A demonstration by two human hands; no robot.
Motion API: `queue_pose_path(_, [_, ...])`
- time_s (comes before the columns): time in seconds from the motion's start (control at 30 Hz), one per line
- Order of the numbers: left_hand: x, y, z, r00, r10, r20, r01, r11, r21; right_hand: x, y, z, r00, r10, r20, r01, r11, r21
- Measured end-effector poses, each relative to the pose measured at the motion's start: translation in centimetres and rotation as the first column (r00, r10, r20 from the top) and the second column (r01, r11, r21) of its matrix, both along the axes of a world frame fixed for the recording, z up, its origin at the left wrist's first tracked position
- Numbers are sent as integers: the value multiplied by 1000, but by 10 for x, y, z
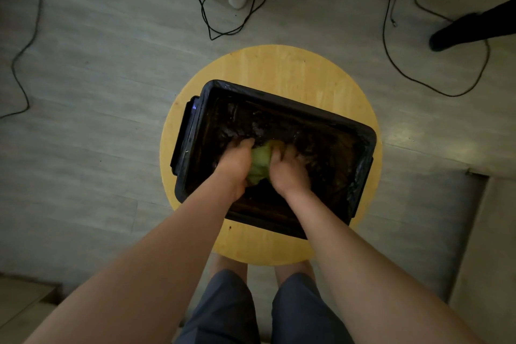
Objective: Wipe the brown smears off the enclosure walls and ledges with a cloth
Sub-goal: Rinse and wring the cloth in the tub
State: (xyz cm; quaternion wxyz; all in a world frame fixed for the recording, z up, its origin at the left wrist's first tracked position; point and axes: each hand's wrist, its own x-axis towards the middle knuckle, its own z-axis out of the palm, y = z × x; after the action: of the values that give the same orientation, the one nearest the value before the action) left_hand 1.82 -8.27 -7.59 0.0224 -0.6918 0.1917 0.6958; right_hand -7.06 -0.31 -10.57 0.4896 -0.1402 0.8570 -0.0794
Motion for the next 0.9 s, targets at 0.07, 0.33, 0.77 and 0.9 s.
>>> queue_pose_path(0.07, [-4, 1, 0, 995, 84, -60, -77, 991, 113, 4, -1, 5, 995, -22, 101, 32, 994, -102])
queue_pose_path(0.33, [-7, -5, 3, 981, 86, -174, -55, 983, 178, 24, 7, 66, 993, 23, 119, 45, 845, -532])
queue_pose_path(0.77, [-1, 1, 11, 963, 74, -258, -78, 997, -3, -6, 4, 1, 836, 156, -526, -346, 894, -284])
queue_pose_path(0.9, [4, -3, 6, 990, 126, -61, -131, 987, -88, -12, 15, -5, 910, 42, -411, -93, 990, -106])
